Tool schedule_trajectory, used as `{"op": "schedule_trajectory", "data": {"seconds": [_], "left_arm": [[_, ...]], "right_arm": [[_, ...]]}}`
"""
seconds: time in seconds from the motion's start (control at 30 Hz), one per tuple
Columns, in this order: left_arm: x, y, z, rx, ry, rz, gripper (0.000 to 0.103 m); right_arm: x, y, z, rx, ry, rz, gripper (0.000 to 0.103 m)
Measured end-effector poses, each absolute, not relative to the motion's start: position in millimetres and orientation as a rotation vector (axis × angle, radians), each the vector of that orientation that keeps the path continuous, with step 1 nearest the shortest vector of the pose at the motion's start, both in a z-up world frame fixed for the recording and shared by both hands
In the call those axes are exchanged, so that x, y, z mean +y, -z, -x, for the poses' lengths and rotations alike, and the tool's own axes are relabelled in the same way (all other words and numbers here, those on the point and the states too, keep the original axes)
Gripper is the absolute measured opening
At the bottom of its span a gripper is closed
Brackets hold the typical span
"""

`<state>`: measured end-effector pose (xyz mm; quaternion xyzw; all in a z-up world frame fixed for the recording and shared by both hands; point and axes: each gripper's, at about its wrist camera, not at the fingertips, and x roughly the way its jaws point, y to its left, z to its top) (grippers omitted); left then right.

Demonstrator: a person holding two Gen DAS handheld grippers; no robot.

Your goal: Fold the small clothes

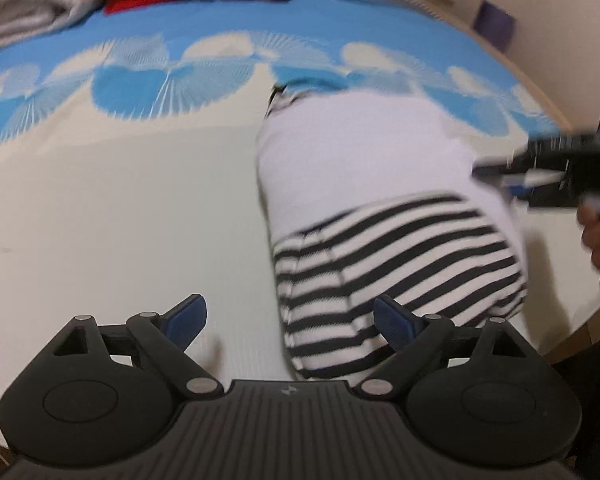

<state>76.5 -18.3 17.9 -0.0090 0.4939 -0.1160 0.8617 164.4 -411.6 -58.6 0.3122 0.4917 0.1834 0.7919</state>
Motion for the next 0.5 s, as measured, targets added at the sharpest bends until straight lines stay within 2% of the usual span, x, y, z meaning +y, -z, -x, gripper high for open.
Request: {"op": "schedule_trajectory", "data": {"seconds": [0.17, 0.3, 0.33, 0.37, 0.5], "left_arm": [[-12.2, -38.8, -68.3, 0.994, 0.287, 0.048, 0.094], [-6.6, -33.5, -60.2, 0.980, 0.277, 0.149, 0.094], [-5.4, -27.9, -59.1, 0.995, 0.270, 0.192, 0.094], [-5.4, -24.5, -56.9, 1.013, 0.263, 0.223, 0.094], [-12.1, -24.6, -56.7, 1.006, 0.238, 0.242, 0.094]], "right_arm": [[-409.3, 64.3, -130.1, 1.143, -0.520, -0.542, 0.042], [-399.4, 67.6, -105.0, 1.171, -0.605, -0.405, 0.041], [-398.9, 66.8, -99.6, 1.162, -0.605, -0.368, 0.027], [-400.6, 63.9, -94.7, 1.150, -0.618, -0.350, 0.007], [-448.8, 10.5, -80.4, 0.901, -0.691, -0.543, 0.004]]}}
